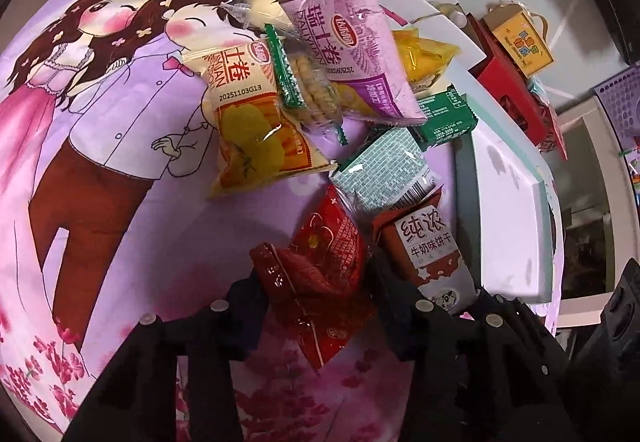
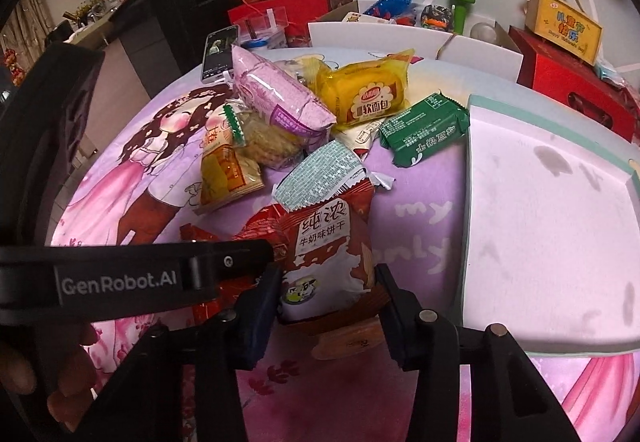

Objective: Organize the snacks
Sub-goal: 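Grasp the red-and-white milk biscuit packet with the right gripper while the left grasps the red candy packet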

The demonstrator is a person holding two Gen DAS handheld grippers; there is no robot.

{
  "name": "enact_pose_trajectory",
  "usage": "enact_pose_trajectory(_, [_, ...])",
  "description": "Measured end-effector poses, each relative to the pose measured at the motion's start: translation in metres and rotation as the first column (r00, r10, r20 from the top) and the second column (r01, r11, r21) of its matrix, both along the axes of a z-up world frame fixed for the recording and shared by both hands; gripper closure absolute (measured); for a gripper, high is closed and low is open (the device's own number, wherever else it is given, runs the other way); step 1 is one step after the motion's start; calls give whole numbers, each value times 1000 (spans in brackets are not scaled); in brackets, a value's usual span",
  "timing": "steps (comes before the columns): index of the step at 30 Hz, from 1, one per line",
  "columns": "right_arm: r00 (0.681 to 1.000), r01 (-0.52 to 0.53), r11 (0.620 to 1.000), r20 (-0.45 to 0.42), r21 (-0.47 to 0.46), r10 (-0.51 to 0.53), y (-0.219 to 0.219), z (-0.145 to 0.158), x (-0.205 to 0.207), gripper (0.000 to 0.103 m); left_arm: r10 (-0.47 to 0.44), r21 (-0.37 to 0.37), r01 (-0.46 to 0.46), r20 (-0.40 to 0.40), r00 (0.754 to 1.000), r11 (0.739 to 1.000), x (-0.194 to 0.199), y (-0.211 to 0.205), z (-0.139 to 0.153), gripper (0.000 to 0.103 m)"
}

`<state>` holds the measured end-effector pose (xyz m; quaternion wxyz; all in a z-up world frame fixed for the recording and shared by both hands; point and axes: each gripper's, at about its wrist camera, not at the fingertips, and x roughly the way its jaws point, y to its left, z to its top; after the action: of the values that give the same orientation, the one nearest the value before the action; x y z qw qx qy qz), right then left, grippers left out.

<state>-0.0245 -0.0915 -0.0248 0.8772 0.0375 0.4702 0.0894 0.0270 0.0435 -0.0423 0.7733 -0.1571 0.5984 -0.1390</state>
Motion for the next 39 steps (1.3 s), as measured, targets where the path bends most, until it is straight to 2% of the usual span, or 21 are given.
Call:
enact_pose_trajectory(7, [1000, 5, 1000, 7, 7, -5, -2, 4, -2, 55, -2, 0, 2, 23, 1000, 1000, 4, 2, 7, 57])
enact_pose_trajectory(22, [994, 33, 999, 103, 42, -37, -16, 35, -13, 56, 26, -44, -19, 156, 987, 999, -10, 21, 49, 58])
enact_pose_trajectory(24, [993, 39, 998, 114, 44, -44, -18, 38, -14, 61, 25, -40, -19, 165, 986, 999, -10, 20, 51, 58])
enact_pose_trajectory(25, [992, 45, 998, 116, 49, -50, -21, 40, -13, 69, 21, -38, -15, 166, 986, 999, -10, 19, 51, 58])
enact_pose_trajectory(31, [992, 69, 995, 104, 67, -76, -33, 38, -11, 78, -9, -21, 13, 160, 987, 1000, -9, 8, 49, 58])
enact_pose_trajectory(39, [992, 89, 993, 84, 77, -95, -38, 31, -9, 78, -7, 8, 6, 138, 990, 1000, -9, 6, 42, 57])
